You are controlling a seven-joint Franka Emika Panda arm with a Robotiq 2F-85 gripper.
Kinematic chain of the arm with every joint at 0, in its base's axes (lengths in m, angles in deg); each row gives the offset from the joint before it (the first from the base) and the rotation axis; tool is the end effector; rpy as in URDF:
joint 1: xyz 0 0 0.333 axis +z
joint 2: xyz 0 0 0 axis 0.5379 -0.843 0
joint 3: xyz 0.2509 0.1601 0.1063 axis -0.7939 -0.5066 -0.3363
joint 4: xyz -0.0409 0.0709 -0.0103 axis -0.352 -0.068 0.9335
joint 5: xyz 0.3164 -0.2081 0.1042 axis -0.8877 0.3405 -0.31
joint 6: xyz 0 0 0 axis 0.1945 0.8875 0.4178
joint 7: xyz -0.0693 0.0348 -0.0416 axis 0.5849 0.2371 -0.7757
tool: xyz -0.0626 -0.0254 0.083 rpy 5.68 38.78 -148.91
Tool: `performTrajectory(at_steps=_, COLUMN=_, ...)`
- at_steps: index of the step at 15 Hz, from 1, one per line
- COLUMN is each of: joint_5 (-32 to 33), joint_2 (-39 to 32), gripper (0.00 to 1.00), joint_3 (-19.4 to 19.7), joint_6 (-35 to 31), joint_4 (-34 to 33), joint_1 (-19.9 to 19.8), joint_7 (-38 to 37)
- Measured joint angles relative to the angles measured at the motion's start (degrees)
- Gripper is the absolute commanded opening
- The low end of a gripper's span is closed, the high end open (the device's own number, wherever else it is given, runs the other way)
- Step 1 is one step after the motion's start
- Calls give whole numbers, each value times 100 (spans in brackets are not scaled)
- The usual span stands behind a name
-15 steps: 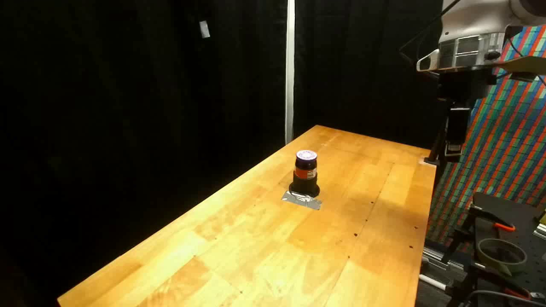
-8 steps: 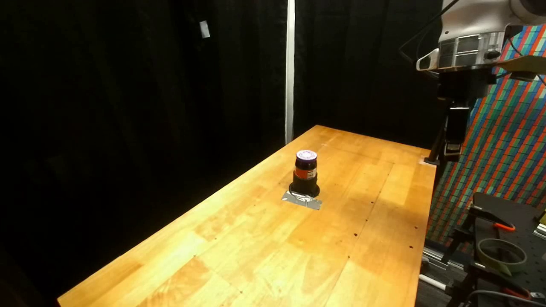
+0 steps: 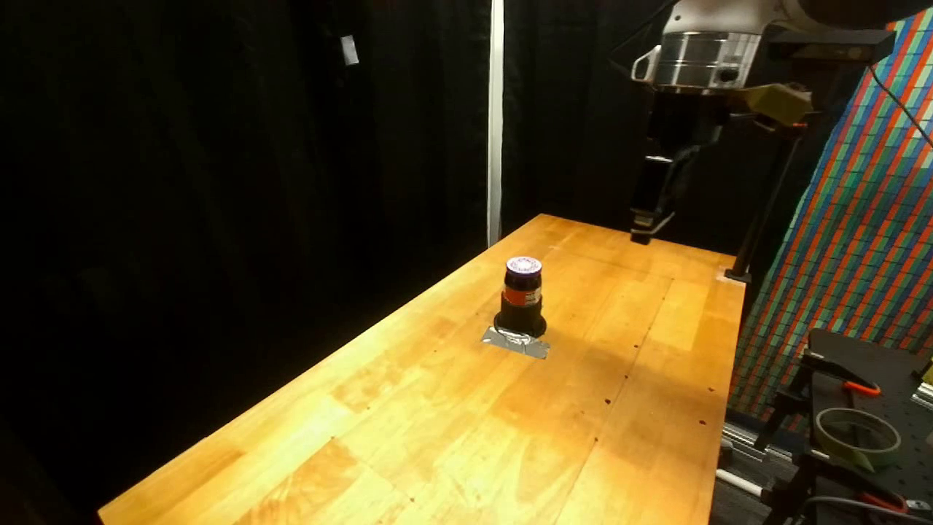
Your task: Put the elastic band on the brown cup
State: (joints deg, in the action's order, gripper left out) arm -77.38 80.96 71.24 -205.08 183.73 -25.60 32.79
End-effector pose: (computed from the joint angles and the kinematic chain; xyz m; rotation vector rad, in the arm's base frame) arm 0.4610 0.1539 0.4185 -3.1210 -0.0237 -0.0956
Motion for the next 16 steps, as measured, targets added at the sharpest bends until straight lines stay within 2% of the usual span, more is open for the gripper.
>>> performTrajectory(at_steps=4, joint_5=1231, joint_2=-1250, gripper=100, joint_3=-45, joint_6=-99, joint_4=-1279, joint_1=-22, joint_7=-1039)
performTrajectory(at_steps=8, joint_5=2104, joint_2=-2539, gripper=100, joint_3=216, joint_6=-213, joint_4=-2534, joint_1=71, joint_7=-1513)
performTrajectory(at_steps=12, joint_5=2029, joint_2=-3749, gripper=100, joint_3=673, joint_6=-206, joint_4=-3708, joint_1=186, joint_7=-1380)
performTrajectory(at_steps=16, joint_5=1377, joint_2=-4575, gripper=100, joint_3=832, joint_6=-74, joint_4=-4534, joint_1=130, joint_7=-807)
